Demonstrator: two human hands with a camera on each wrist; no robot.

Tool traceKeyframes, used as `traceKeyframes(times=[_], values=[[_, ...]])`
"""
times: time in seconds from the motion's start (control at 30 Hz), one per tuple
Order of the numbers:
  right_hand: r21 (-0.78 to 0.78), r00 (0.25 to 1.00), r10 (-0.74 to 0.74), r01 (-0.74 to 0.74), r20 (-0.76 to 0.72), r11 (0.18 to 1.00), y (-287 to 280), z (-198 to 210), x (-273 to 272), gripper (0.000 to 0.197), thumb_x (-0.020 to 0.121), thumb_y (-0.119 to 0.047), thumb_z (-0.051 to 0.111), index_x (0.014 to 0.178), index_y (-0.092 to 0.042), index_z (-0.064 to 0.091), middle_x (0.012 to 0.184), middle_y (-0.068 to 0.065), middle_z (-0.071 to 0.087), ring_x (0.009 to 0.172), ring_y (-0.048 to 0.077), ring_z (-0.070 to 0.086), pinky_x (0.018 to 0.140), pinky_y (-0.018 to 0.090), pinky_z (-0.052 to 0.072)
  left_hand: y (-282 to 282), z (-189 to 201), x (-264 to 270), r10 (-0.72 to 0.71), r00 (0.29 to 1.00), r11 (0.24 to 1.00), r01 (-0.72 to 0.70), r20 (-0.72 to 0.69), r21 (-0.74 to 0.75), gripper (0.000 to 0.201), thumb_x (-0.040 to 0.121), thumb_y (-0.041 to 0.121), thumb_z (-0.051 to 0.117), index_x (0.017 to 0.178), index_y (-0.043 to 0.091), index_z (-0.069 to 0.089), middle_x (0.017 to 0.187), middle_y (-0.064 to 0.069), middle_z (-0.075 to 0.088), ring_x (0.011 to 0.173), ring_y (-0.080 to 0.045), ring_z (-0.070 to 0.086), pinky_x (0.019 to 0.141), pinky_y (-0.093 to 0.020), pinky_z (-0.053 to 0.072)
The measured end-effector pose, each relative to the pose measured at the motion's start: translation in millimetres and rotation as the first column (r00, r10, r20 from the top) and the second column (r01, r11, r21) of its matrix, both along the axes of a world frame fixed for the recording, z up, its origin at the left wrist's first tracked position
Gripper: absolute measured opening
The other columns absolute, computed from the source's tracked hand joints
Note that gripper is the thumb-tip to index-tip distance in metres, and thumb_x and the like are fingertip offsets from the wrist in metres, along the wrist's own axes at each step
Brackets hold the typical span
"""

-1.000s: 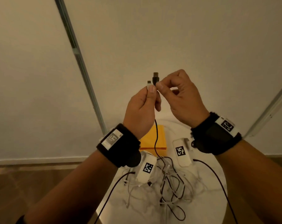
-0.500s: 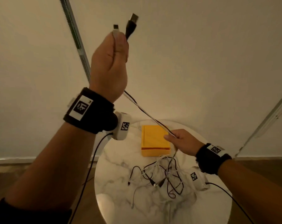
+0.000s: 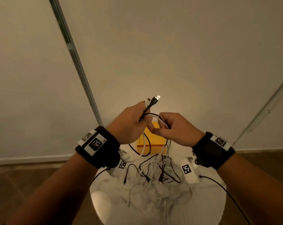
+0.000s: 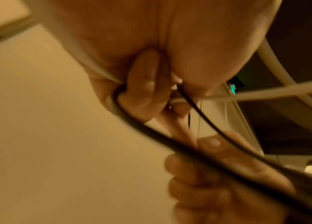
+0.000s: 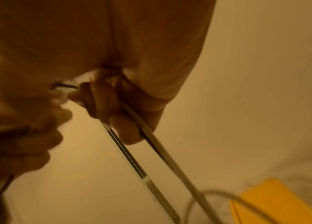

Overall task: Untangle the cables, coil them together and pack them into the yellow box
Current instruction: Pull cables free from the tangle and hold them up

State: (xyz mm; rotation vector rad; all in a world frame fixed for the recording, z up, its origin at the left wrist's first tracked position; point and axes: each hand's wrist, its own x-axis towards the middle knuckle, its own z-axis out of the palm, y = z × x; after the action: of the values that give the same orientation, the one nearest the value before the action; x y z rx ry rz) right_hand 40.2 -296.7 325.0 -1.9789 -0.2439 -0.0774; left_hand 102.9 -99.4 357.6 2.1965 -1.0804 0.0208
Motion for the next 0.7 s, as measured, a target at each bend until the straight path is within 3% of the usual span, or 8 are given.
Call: traceKeyframes(times=[0.1, 0.17, 0.23, 0.33, 0.43, 0.53, 0.6, 0.7], values=[[0.155, 0.998, -0.001, 0.011, -0.063, 0.988, 1, -39, -3, 0.051, 0.083, -0.038, 0.076, 0.064, -0.01, 0.038, 0.061, 0.011, 0.028, 0.055, 0.024, 0.032, 0.055, 0.035, 0.035, -3, 10, -9, -0.132, 0.959, 0.946, 0.047, -0.249, -0.322, 0.03, 0.102, -0.005, 0.041, 0.083, 0.018, 0.034, 0.064, -0.007, 0.053, 0.056, -0.011, 0.047, 0.055, -0.019, 0.039], [0.114, 0.997, -0.051, 0.058, -0.061, 0.992, 2, -76, -9, 0.054, 0.091, -0.039, 0.071, 0.061, -0.015, 0.033, 0.06, 0.009, 0.024, 0.054, 0.021, 0.03, 0.056, 0.033, 0.035, -3, 23, -11, -0.276, 0.844, 0.778, -0.084, -0.459, -0.622, 0.03, 0.097, -0.011, 0.038, 0.085, 0.017, 0.034, 0.062, -0.007, 0.041, 0.051, -0.009, 0.039, 0.046, -0.015, 0.035], [0.023, 0.989, -0.098, 0.101, -0.108, 0.995, -3, -117, -17, 0.055, 0.096, -0.034, 0.067, 0.062, -0.016, 0.029, 0.06, 0.006, 0.02, 0.053, 0.016, 0.026, 0.059, 0.027, 0.035, 4, 41, -8, -0.413, 0.75, 0.611, -0.193, -0.517, -0.768, 0.022, 0.09, -0.003, 0.042, 0.086, 0.019, 0.036, 0.06, -0.002, 0.041, 0.051, -0.011, 0.031, 0.039, -0.017, 0.026], [-0.172, 0.955, -0.187, 0.149, -0.229, 0.974, -12, -170, -32, 0.055, 0.095, -0.04, 0.067, 0.061, -0.02, 0.029, 0.055, -0.007, 0.026, 0.048, 0.006, 0.029, 0.057, 0.023, 0.03, 14, 62, 0, -0.52, 0.71, 0.494, -0.204, -0.475, -0.845, 0.019, 0.093, 0.003, 0.04, 0.086, 0.02, 0.038, 0.063, 0.001, 0.042, 0.05, -0.008, 0.032, 0.038, -0.018, 0.025], [-0.291, 0.93, -0.244, 0.161, -0.277, 0.943, -18, -203, -39, 0.054, 0.096, -0.044, 0.064, 0.06, -0.022, 0.03, 0.055, -0.007, 0.031, 0.047, 0.006, 0.034, 0.055, 0.023, 0.027, 14, 67, 1, -0.502, 0.736, 0.484, -0.195, -0.453, -0.853, 0.018, 0.093, 0.002, 0.04, 0.086, 0.019, 0.039, 0.063, 0.002, 0.045, 0.049, -0.007, 0.036, 0.038, -0.018, 0.027], [-0.356, 0.911, -0.264, 0.144, -0.316, 0.923, -24, -219, -36, 0.053, 0.094, -0.055, 0.061, 0.061, -0.02, 0.038, 0.06, 0.0, 0.043, 0.055, 0.012, 0.043, 0.058, 0.031, 0.035, 10, 62, -1, -0.502, 0.731, 0.443, -0.242, -0.463, -0.863, 0.018, 0.093, 0.003, 0.04, 0.087, 0.019, 0.039, 0.063, 0.001, 0.046, 0.049, -0.006, 0.04, 0.037, -0.017, 0.032], [-0.377, 0.897, -0.284, 0.146, -0.34, 0.915, -30, -224, -35, 0.051, 0.093, -0.057, 0.061, 0.058, -0.024, 0.043, 0.061, -0.001, 0.051, 0.058, 0.015, 0.052, 0.061, 0.03, 0.041, 10, 61, -2, -0.506, 0.733, 0.387, -0.278, -0.454, -0.879, 0.017, 0.093, 0.004, 0.041, 0.086, 0.019, 0.039, 0.064, 0.001, 0.046, 0.05, -0.007, 0.041, 0.038, -0.018, 0.033], [-0.404, 0.893, -0.295, 0.144, -0.341, 0.903, -38, -232, -41, 0.037, 0.095, -0.049, 0.062, 0.066, -0.028, 0.057, 0.073, -0.001, 0.065, 0.07, 0.013, 0.063, 0.067, 0.028, 0.049, 15, 66, 0, -0.479, 0.78, 0.275, -0.301, -0.402, -0.913, 0.021, 0.095, 0.002, 0.04, 0.085, 0.021, 0.039, 0.065, 0.003, 0.046, 0.05, -0.007, 0.038, 0.043, -0.022, 0.023]])
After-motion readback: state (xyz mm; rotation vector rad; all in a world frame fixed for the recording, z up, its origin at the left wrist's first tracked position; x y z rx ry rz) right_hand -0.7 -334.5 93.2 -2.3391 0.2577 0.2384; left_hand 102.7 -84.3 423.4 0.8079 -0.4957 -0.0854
